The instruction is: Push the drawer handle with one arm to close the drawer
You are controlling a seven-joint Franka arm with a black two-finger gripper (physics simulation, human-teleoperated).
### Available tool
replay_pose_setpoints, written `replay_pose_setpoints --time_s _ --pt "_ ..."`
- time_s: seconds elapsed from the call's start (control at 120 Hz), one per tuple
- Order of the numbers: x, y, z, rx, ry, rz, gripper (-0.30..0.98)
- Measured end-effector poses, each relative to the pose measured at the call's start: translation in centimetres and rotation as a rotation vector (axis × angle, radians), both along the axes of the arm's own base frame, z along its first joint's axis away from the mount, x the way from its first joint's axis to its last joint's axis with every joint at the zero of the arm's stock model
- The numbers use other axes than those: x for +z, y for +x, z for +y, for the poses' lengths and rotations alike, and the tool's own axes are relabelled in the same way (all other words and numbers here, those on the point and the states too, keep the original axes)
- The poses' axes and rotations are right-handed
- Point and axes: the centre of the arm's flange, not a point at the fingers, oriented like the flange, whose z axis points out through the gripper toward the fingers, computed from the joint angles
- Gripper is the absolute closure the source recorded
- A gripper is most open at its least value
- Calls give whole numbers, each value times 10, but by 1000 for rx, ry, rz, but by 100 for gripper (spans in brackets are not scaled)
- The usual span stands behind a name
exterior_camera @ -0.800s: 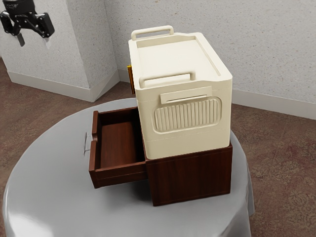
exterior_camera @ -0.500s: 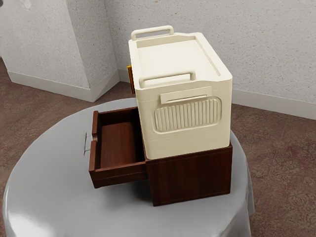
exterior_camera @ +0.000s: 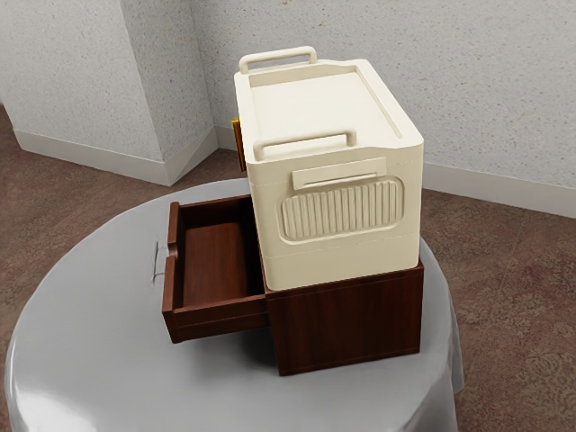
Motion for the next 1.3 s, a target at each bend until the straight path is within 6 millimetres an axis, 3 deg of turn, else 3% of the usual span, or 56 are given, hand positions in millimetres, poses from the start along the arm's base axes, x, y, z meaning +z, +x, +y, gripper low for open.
replay_pose_setpoints --time_s 0.108,0.2,0.308,0.417,0.608,0.667,0.733,0.817,0.95,1.3 --pt "-70 39 33 45 11 104 2" --pt "-92 60 46 46 44 78 2" --pt "-90 86 40 -171 82 -69 2" --pt "-79 96 41 -368 96 -195 2" --pt "-73 114 17 -876 186 -230 3" --pt "-82 113 19 -983 175 -224 3" --pt "-102 98 31 -1051 123 -230 3" --pt "-110 91 32 -1158 100 -241 3" --pt "-112 92 28 -1294 65 -274 3" --pt "-111 99 23 -1428 -18 -382 2"
